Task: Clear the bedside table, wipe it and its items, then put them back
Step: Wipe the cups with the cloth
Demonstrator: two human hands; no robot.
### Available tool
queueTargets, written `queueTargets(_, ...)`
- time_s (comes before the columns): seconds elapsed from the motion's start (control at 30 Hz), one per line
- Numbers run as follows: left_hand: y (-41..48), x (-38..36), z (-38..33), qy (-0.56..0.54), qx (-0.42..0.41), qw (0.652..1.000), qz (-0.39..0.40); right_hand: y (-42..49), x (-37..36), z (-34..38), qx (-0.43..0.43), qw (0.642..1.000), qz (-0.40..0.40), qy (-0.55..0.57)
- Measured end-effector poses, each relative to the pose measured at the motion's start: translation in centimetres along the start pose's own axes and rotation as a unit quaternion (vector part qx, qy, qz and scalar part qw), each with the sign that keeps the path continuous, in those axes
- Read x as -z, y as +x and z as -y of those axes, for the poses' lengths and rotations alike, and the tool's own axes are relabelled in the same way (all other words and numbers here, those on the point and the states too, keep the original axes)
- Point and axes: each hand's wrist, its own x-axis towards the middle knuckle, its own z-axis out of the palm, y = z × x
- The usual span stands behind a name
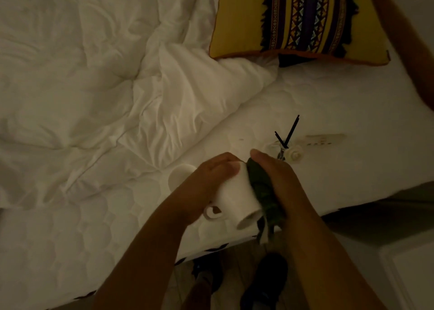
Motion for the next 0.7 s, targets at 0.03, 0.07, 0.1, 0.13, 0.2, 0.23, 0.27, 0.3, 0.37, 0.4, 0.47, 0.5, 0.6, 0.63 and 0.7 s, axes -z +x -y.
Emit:
queueTargets(0.03, 0.5, 0.2, -0.2, 0.097, 0.004, 0.995, -0.014, 0.3, -0.1, -0.2, 0.004, 1.0, -0.023, -0.009)
queueTargets(0.07, 1.1, 0.0, -0.4, 0.169, 0.012, 0.985, -0.033, 0.6, -0.3, -0.3, 0.019, 0.999, -0.046, -0.017)
queueTargets(0.1, 1.4, -0.6, -0.4, 0.201, 0.01, 0.978, -0.063, 0.8, -0.6, -0.6, 0.035, 0.996, -0.08, -0.026)
queueTargets(0.13, 1.7, -1.1, -0.2, 0.213, 0.006, 0.971, -0.107, 0.6, -1.0, -0.9, 0.046, 0.991, -0.12, -0.04)
queueTargets(0.2, 2.2, -1.9, 0.1, 0.204, -0.01, 0.961, -0.184, -0.3, -2.4, -1.4, 0.104, 0.969, -0.212, -0.067)
queueTargets(0.23, 2.3, -2.1, 0.3, 0.175, -0.013, 0.962, -0.209, -1.0, -3.2, -1.8, 0.15, 0.952, -0.253, -0.082)
queueTargets(0.27, 2.3, -2.3, 0.2, 0.141, -0.015, 0.964, -0.227, -1.7, -4.0, -2.0, 0.197, 0.936, -0.276, -0.097)
queueTargets(0.3, 2.2, -2.4, 0.1, 0.098, -0.017, 0.966, -0.239, -2.1, -4.6, -2.5, 0.246, 0.919, -0.285, -0.117)
queueTargets(0.37, 2.1, -2.8, 0.1, 0.005, -0.009, 0.968, -0.252, -2.4, -4.9, -3.2, 0.307, 0.896, -0.272, -0.17)
queueTargets(0.4, 1.8, -2.8, 0.1, -0.006, -0.001, 0.968, -0.253, -2.1, -4.7, -3.0, 0.312, 0.897, -0.255, -0.185)
queueTargets(0.47, 1.5, -2.3, 0.2, 0.048, 0.005, 0.97, -0.236, -0.9, -3.4, -2.2, 0.259, 0.925, -0.203, -0.188)
queueTargets(0.5, 1.3, -2.1, 0.4, 0.076, 0.005, 0.972, -0.222, -0.1, -2.4, -1.9, 0.21, 0.954, -0.151, -0.152)
queueTargets(0.6, 0.0, -2.1, -0.1, 0.01, 0.004, 0.989, -0.149, 1.4, 0.8, -1.0, 0.145, 0.988, 0.042, -0.023)
queueTargets(0.63, -0.4, -2.1, -0.4, -0.046, 0.021, 0.989, -0.139, 1.6, 1.4, -0.9, 0.153, 0.986, 0.072, 0.006)
queueTargets(0.7, -1.1, -2.2, -0.5, -0.174, 0.071, 0.972, -0.143, 1.4, 1.7, -1.3, 0.111, 0.98, 0.101, 0.13)
